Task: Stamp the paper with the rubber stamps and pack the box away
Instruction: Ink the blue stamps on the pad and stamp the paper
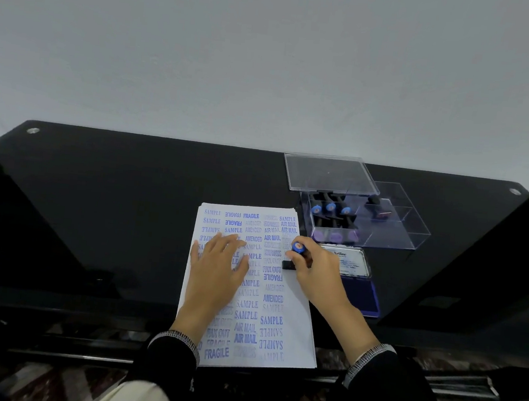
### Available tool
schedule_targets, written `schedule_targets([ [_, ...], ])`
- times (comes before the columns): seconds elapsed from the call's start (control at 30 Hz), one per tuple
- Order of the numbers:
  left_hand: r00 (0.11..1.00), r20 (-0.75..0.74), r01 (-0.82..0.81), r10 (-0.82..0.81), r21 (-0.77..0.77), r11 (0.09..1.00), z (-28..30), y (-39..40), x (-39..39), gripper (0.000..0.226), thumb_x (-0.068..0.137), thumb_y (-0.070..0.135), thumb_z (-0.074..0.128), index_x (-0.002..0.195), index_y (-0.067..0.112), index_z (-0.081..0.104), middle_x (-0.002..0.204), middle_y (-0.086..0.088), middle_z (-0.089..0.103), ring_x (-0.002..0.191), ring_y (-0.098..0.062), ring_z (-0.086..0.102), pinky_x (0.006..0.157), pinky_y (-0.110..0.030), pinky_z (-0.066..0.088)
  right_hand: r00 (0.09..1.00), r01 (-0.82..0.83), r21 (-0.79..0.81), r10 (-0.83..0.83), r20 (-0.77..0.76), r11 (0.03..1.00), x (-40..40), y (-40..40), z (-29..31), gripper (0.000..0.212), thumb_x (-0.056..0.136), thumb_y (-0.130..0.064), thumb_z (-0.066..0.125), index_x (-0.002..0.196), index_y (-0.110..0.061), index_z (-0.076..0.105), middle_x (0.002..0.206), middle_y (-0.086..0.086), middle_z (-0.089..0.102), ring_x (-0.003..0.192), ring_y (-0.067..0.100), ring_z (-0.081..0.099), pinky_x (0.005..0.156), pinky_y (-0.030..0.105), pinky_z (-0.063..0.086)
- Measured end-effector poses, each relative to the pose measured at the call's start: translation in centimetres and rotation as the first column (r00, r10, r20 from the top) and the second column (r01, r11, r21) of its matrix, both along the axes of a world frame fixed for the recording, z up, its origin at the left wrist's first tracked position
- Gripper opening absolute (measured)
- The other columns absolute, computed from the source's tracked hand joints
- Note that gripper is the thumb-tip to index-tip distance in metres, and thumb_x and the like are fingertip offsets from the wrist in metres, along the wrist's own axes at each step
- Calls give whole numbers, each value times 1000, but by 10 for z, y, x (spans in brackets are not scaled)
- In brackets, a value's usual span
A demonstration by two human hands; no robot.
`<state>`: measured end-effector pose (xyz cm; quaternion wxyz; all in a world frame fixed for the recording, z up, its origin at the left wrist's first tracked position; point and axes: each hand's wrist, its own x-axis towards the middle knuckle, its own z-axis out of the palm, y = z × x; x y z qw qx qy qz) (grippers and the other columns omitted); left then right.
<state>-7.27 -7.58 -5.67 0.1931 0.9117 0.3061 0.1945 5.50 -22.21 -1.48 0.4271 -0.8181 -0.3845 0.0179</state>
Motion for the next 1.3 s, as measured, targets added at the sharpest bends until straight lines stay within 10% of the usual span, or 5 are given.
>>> schedule_targets([
  [1.3,1000,6,-13,13,6,1000,2,-1,1,34,97,40,47,128,30,53,140,13,46,139,-10,31,119,-47,5,998,28,110,-35,56,993,-11,-6,-18,16,87,-5,64,103,-8,62,86,2,61,73,6,55,67,2,39],
])
